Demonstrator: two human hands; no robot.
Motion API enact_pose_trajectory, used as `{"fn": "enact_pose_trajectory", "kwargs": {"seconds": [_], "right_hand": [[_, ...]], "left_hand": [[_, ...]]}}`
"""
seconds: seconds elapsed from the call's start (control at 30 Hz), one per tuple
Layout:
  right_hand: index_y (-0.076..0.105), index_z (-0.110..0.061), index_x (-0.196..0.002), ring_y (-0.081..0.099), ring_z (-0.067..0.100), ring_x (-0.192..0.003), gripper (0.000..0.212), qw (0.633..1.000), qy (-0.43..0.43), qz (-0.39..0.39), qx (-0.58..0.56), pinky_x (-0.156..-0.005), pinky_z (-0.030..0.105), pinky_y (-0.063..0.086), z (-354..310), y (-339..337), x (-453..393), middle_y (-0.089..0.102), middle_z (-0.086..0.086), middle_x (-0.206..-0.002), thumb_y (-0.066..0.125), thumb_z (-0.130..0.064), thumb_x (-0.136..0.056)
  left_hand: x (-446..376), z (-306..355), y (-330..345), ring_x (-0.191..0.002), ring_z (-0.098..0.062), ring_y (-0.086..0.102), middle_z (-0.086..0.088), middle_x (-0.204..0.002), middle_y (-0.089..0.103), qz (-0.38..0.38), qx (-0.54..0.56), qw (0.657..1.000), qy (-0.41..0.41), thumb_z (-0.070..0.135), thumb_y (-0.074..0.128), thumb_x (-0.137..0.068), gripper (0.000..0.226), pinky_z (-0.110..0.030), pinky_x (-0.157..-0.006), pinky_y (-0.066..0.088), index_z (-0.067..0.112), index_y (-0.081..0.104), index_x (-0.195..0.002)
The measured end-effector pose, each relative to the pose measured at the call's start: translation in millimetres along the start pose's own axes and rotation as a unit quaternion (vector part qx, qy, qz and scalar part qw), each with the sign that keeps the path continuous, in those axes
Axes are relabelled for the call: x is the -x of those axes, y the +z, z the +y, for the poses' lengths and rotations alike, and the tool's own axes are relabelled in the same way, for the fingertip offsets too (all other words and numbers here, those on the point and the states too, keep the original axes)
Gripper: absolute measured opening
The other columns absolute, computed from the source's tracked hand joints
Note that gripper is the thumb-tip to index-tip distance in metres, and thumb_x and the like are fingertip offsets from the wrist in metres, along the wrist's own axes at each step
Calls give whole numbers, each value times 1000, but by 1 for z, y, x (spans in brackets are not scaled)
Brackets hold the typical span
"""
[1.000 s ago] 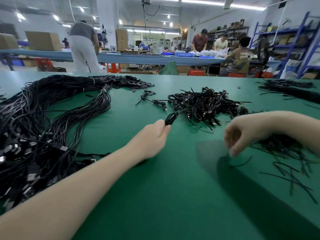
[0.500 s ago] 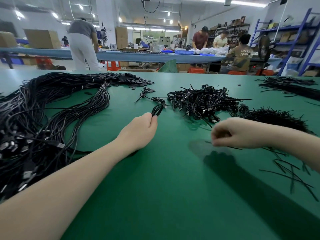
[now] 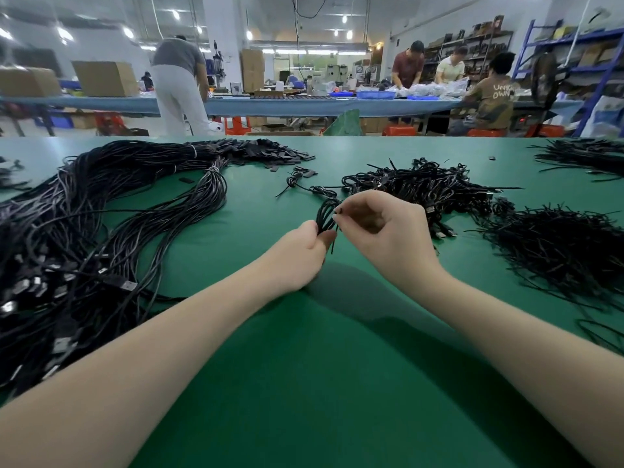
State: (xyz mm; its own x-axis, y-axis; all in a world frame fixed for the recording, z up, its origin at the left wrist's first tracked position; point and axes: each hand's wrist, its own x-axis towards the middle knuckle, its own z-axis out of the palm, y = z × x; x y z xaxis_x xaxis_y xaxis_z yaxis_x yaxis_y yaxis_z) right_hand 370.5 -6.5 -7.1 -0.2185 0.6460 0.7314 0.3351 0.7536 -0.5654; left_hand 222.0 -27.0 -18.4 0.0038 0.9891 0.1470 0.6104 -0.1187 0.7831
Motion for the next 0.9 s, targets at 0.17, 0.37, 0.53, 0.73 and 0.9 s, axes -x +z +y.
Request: {"fn": "enact_pose_trajectory", "kwargs": {"seconds": [0.17, 0.37, 0.53, 0.73, 0.9], "right_hand": [[72, -17, -85, 64, 1, -71, 5, 998, -43, -32, 32, -66, 8, 44, 0, 2, 3, 70, -11, -77, 72, -13, -82], [70, -16, -84, 58, 8, -69, 6, 975, -127, -113, 140, -66, 27, 48, -11, -10, -6, 66, -9, -76, 66, -20, -85], [67, -30, -75, 56, 3, -65, 8, 947, -62, -261, 177, -62, 18, 44, -21, -37, -30, 61, -24, -67, 68, -31, -83], [67, -18, -70, 53, 8, -61, 12, 873, 254, -408, -75, -62, 21, 42, 9, -67, -34, 62, -5, -67, 75, -26, -72], [67, -17, -71, 58, 15, -68, 16, 768, 380, -388, -338, -64, 22, 50, 29, -60, -13, 62, 1, -69, 81, -24, -65]], "left_hand": [[4, 1, -1, -89, -28, 59, -15, -107, 62, -2, -143, 989, 45, 30, 36, -103, 29, -38, -79, 47, 6, 48, -113], [10, 5, 1, -89, -33, 58, -7, -85, 50, -8, -326, 944, 55, 30, 27, -101, 20, -36, -74, 44, 14, 39, -97], [20, 11, 10, -48, -20, 33, 1, -68, 42, 7, -485, 868, 103, 37, 23, -103, 20, -31, -46, 20, 19, 29, -96], [26, 18, 12, -77, -29, 61, -1, -95, 63, 14, -543, 775, 324, 35, 23, -102, 22, -32, -65, 30, 20, 39, -99], [29, 23, 11, -64, -26, 47, 8, -68, 44, -70, -289, 912, 283, 36, 32, -102, 25, -37, -60, 33, 17, 35, -85]]}}
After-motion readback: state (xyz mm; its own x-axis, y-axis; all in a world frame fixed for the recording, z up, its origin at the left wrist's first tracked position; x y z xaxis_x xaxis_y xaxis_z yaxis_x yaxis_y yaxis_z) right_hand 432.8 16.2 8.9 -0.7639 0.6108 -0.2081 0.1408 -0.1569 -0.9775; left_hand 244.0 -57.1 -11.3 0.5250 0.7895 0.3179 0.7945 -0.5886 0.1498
